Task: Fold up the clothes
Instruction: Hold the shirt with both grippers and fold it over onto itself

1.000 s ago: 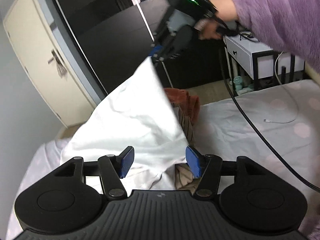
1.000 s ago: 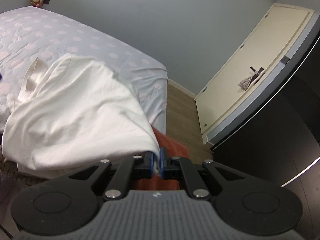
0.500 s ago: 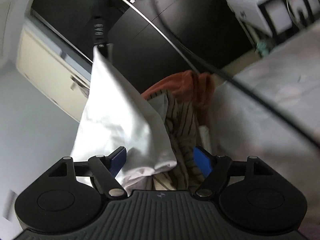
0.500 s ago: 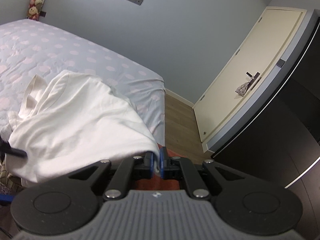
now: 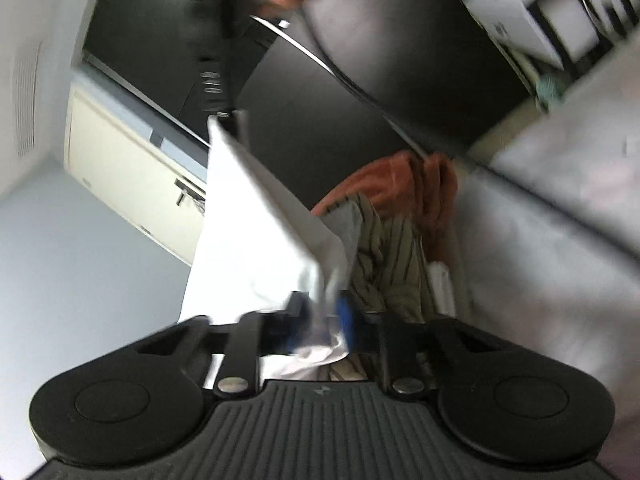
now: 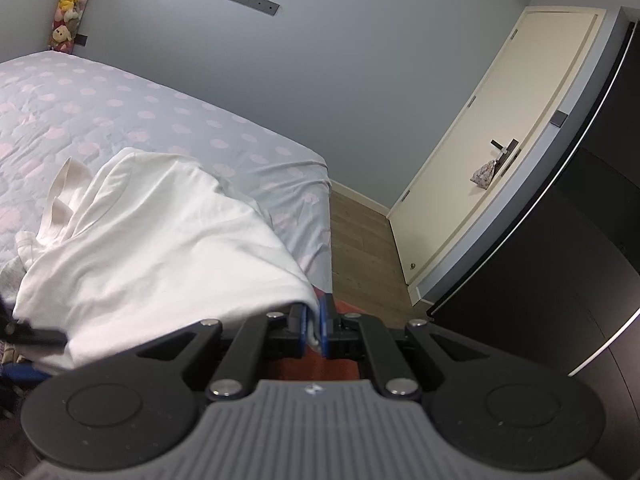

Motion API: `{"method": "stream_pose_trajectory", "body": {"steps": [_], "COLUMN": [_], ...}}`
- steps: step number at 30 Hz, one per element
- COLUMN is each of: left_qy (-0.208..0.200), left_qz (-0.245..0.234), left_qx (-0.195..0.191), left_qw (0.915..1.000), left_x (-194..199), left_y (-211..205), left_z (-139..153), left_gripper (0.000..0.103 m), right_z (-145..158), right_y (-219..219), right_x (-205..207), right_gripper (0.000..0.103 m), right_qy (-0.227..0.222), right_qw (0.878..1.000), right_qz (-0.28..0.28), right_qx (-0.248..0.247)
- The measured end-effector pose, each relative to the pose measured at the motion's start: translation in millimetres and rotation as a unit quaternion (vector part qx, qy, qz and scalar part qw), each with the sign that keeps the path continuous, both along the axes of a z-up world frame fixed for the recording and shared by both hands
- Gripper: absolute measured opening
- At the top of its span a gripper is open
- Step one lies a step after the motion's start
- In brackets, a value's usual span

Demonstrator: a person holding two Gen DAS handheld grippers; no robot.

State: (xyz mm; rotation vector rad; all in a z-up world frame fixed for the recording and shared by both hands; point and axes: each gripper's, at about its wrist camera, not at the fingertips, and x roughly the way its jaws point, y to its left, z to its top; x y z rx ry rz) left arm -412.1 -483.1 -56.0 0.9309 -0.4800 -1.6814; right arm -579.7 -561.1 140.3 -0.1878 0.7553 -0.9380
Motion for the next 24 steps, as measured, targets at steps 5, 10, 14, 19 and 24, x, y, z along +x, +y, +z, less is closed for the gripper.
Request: {"method": "stream_pose_trajectory", "body": {"steps": [5, 10, 14, 19, 24], "left_qy": [0.117, 0.223, 0.305, 0.350, 0.376], "left_qz": [0.021, 0.049, 0.071, 0.090, 0.098], "left_qx": [0.017, 0.024, 0.029, 0.024, 0.022], "left_qw": [0.9928, 0.9734, 0.9492, 0.9322, 0.9211], "left_x": [57.8, 124.5, 178.0, 238.0, 292.5], "left_y": [-10.3, -27.7, -41.6, -85.5, -133.0], "left_z": [72.7, 149.3, 210.6, 264.9, 299.6], "left_gripper": [0.007, 0.006, 0.006, 0.006, 0.006], "right_z": [5.6, 19.7, 42.6, 79.9, 111.6], "right_y": [-2.4, -4.7, -16.3, -49.5, -97.9], "right_x": [2.9, 13.9, 36.8, 82.5, 127.8], "right_gripper": [0.007, 0.007, 0.007, 0.007, 0.007], "right_qy": [0.003, -0.004, -0.020, -0.042, -0.063], "right_qw": [1.000, 0.999, 0.998, 0.994, 0.992], "right_qz": [-0.012, -0.019, -0.013, -0.008, -0.002], "right_qx": [-0.009, -0.035, -0.064, -0.098, -0.112]}}
